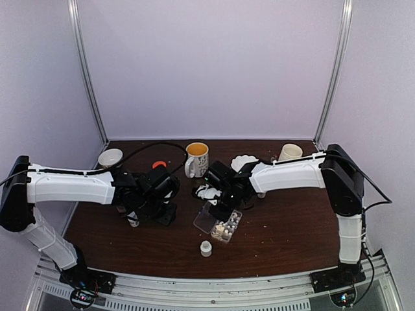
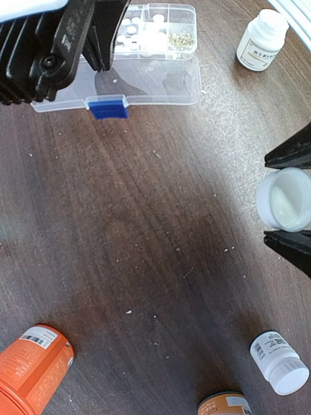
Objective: Sort the pills into containers
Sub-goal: Pick up the pill bottle from the center of the board, then adjust the pill container at the center of the board.
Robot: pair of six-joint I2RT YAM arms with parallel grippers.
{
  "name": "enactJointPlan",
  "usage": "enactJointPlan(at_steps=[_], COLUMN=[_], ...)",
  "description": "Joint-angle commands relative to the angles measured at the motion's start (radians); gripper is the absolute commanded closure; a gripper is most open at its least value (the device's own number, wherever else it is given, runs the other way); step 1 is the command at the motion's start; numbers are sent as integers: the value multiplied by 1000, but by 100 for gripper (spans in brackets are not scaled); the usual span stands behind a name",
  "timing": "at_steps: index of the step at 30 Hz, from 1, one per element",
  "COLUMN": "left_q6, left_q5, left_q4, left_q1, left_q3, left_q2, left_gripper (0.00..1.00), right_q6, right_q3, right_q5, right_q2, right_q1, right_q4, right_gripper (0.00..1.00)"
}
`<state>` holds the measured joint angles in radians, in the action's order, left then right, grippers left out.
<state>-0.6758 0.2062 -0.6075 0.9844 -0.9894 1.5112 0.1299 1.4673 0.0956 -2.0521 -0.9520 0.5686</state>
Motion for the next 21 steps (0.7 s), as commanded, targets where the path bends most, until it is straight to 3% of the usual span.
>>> enactJointPlan(at_steps=[1,7,21], left_q6=[-7,-1,12], left_q5=[10,-42,-50], left_q4=[-3,78,70], left_q1=[-5,-6,-6], left_q3=[-27,-21,-74], left_q2=[-14,18,71], left_gripper=[66,66,66], right_q6=[1,6,11], right_q3=[21,22,37], right_q5=[-28,-38,-12], right_q2=[46,37,35], right_q1=[6,6,7], right_q4=[23,36,97], right_gripper=[93,89,87])
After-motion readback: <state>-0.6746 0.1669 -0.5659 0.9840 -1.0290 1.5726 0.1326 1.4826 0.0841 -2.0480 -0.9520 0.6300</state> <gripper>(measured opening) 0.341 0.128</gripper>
